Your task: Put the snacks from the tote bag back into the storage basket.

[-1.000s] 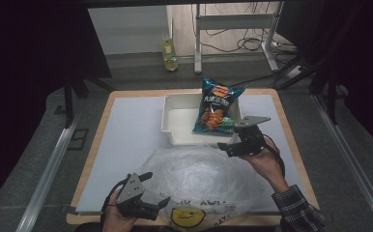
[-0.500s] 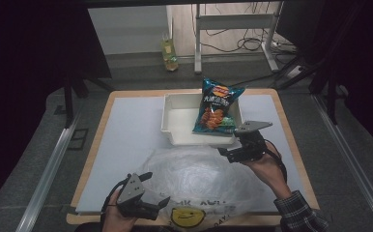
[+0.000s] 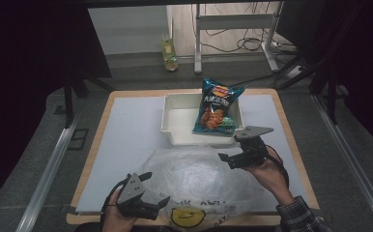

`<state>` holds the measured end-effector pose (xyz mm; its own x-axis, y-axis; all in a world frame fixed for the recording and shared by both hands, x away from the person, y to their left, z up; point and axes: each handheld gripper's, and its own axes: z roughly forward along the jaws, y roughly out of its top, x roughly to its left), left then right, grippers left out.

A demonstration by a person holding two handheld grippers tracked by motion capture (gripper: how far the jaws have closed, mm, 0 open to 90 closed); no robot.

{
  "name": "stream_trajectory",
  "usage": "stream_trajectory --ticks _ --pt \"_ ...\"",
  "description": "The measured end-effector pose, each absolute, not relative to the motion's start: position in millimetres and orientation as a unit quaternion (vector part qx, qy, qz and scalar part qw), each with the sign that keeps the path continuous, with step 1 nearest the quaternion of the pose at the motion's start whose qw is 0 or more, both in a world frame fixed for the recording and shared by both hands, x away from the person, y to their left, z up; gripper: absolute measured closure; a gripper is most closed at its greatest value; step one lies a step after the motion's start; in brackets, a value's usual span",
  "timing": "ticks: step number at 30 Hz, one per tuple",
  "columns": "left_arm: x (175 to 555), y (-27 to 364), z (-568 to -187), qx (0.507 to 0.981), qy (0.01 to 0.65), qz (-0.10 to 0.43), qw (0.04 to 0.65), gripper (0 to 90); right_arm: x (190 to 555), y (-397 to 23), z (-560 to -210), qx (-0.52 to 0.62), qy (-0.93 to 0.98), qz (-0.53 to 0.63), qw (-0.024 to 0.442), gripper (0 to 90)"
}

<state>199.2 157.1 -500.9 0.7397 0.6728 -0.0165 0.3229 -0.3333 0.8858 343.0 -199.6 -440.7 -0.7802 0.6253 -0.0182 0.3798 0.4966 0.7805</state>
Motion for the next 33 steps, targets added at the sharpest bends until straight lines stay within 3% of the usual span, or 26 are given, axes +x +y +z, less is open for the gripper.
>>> stream_trajectory --ticks 33 --pt "200.3 159.6 -501.2 0.795 0.322 0.19 0.478 2.8 308.4 -208.7 -451.0 0.282 0.859 0.396 0.159 6.1"
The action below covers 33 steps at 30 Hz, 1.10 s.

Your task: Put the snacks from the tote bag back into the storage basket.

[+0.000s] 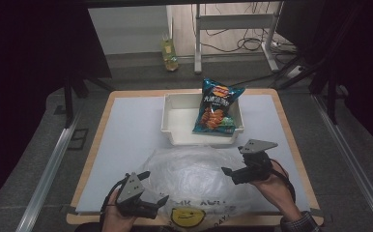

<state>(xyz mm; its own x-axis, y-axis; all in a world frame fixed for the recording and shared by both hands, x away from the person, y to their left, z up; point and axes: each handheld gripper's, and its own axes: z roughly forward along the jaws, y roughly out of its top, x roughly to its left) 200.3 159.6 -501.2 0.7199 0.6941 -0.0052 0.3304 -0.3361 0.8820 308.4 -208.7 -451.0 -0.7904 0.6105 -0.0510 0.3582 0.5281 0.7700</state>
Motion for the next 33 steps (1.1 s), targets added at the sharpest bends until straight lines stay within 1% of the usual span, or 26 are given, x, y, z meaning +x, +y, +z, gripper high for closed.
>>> stream_trajectory --ticks 14,33 --pt "201.4 160.6 -501.7 0.795 0.326 0.193 0.473 2.5 294.3 -217.0 -453.1 0.278 0.86 0.393 0.169 5.1" --pt "202.2 161.5 -501.7 0.795 0.33 0.19 0.473 2.5 279.4 -232.2 -457.9 0.288 0.853 0.403 0.162 4.4"
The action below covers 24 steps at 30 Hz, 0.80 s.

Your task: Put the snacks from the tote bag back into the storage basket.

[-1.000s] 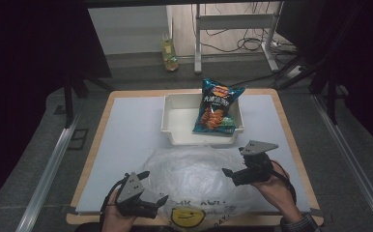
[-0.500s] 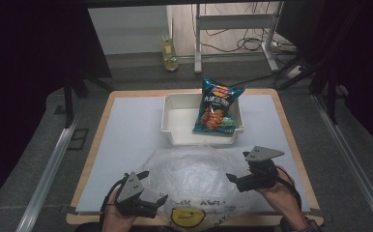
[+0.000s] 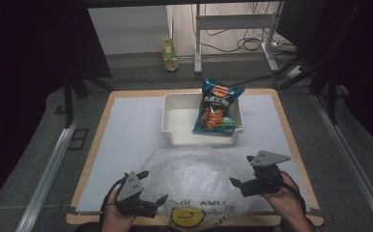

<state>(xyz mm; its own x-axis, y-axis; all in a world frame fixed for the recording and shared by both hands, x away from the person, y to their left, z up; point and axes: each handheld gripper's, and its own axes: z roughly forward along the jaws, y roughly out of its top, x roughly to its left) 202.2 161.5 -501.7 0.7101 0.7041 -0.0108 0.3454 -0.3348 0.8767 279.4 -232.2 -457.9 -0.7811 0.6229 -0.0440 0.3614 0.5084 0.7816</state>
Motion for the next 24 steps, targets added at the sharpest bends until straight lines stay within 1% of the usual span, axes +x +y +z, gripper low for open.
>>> stream_trajectory --ticks 24 --pt "203.9 161.5 -503.7 0.798 0.335 0.185 0.466 2.3 265.3 -256.9 -456.9 0.304 0.847 0.397 0.181 4.5"
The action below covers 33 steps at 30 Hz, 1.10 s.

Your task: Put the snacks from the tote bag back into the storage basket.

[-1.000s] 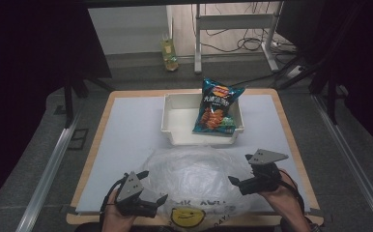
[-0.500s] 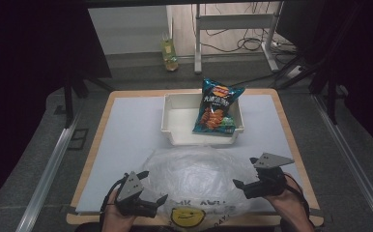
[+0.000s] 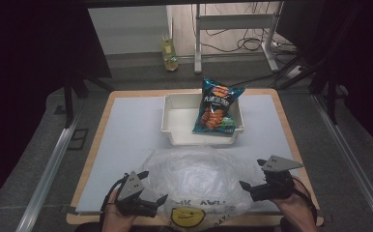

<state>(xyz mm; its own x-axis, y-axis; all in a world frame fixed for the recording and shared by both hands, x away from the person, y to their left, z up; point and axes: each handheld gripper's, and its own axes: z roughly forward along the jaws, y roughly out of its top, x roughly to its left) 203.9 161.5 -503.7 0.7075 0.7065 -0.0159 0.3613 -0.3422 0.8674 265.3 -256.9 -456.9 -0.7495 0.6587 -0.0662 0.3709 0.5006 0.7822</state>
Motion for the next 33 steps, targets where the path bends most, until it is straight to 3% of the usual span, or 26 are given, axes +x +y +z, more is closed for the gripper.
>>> stream_trajectory --ticks 33 --pt "207.4 163.1 -507.3 0.799 0.344 0.176 0.461 2.0 248.6 -288.2 -467.3 0.343 0.835 0.382 0.198 3.6"
